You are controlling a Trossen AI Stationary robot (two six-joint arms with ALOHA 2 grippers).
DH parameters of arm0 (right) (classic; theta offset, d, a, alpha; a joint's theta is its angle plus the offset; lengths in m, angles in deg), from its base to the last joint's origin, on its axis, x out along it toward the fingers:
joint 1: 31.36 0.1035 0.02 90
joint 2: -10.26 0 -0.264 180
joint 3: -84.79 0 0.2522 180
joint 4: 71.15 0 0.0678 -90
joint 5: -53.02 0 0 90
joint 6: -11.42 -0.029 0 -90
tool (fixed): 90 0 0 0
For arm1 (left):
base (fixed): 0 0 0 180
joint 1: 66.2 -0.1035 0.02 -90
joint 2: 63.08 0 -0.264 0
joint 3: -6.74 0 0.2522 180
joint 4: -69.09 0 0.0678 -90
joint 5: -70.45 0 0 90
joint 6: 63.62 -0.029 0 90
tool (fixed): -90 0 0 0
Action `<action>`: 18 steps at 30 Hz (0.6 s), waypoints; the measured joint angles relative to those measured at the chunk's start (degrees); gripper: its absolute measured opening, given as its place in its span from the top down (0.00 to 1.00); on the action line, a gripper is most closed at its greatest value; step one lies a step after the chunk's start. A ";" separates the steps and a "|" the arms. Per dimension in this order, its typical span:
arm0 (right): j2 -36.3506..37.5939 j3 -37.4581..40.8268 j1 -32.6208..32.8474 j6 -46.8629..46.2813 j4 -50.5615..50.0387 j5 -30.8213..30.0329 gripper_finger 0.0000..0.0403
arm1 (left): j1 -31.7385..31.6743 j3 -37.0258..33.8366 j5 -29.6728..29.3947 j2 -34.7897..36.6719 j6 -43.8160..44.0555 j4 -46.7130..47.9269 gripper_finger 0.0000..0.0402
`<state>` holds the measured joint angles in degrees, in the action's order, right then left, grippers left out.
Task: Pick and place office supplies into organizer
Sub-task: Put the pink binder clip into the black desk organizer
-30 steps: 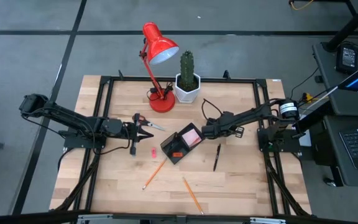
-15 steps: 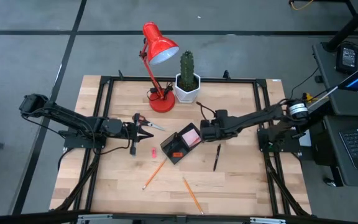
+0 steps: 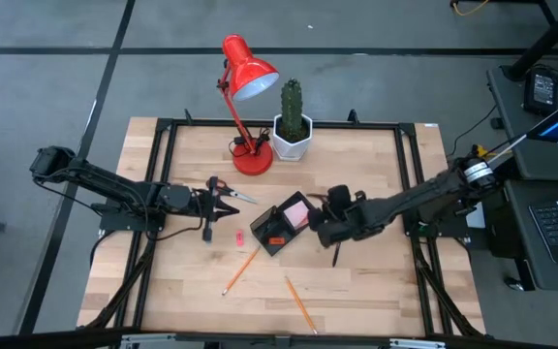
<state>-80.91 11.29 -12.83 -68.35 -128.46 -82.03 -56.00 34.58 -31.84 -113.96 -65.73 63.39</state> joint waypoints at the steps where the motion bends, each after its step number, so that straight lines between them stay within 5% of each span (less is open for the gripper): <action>1: 0.00 0.00 0.81 1.66 1.63 0.00 0.84 | 0.00 0.00 0.00 0.00 1.24 0.01 0.99; 18: -0.32 -0.05 10.78 24.91 24.28 3.14 0.84 | 0.00 0.00 0.00 0.00 10.21 0.00 0.99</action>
<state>-81.23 11.23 -2.04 -43.43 -104.18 -78.89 -56.00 34.58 -31.84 -113.96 -55.52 63.39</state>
